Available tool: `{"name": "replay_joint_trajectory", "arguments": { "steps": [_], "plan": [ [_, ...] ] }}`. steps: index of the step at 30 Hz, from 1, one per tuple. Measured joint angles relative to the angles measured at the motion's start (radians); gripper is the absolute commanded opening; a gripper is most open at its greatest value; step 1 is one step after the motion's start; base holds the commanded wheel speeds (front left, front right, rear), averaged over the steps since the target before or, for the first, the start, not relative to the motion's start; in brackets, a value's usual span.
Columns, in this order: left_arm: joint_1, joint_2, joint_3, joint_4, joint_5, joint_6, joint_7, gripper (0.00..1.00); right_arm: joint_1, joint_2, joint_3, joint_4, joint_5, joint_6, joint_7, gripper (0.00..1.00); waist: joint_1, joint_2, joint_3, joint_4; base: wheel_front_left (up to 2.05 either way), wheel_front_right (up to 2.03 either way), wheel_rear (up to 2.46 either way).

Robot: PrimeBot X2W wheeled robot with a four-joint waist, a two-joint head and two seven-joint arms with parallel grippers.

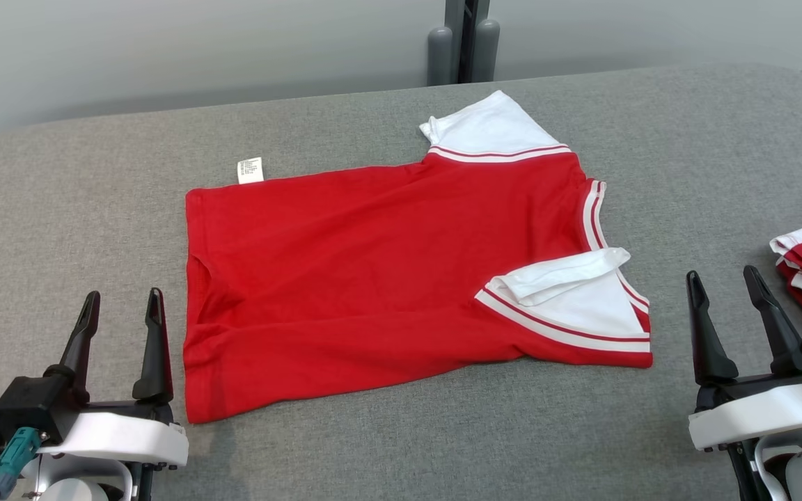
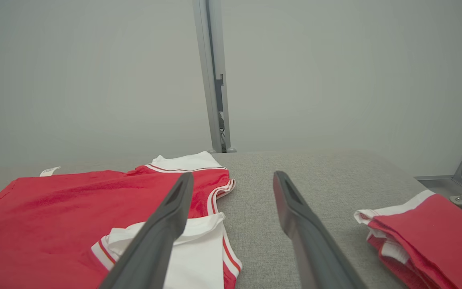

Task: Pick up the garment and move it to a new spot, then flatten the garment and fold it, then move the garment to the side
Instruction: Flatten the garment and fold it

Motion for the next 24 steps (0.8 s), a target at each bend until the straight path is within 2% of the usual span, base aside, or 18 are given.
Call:
{"name": "replay_joint_trajectory", "arguments": {
  "steps": [10,17,24],
  "plan": [
    [-0.025,0.006,-0.032,0.041,0.004,-0.012,0.018,1.0,-0.023,-0.008,0.012,0.046,0.0,0.0,0.027,1.0,0.0,0.0,0.017,0.018,0.0,0.0,0.0],
    [-0.047,-0.029,-0.077,0.179,-0.009,-0.052,0.019,1.0,-0.044,-0.014,0.041,0.18,0.004,0.0,0.04,1.0,0.0001,0.0,0.065,0.031,0.0,0.0,0.0],
    [-0.048,-0.077,-0.081,0.318,-0.052,-0.084,0.005,1.0,-0.08,0.001,0.064,0.323,0.021,0.0,0.025,1.0,0.0,0.0,0.108,0.035,0.0,0.0,0.0]
  ]
}}
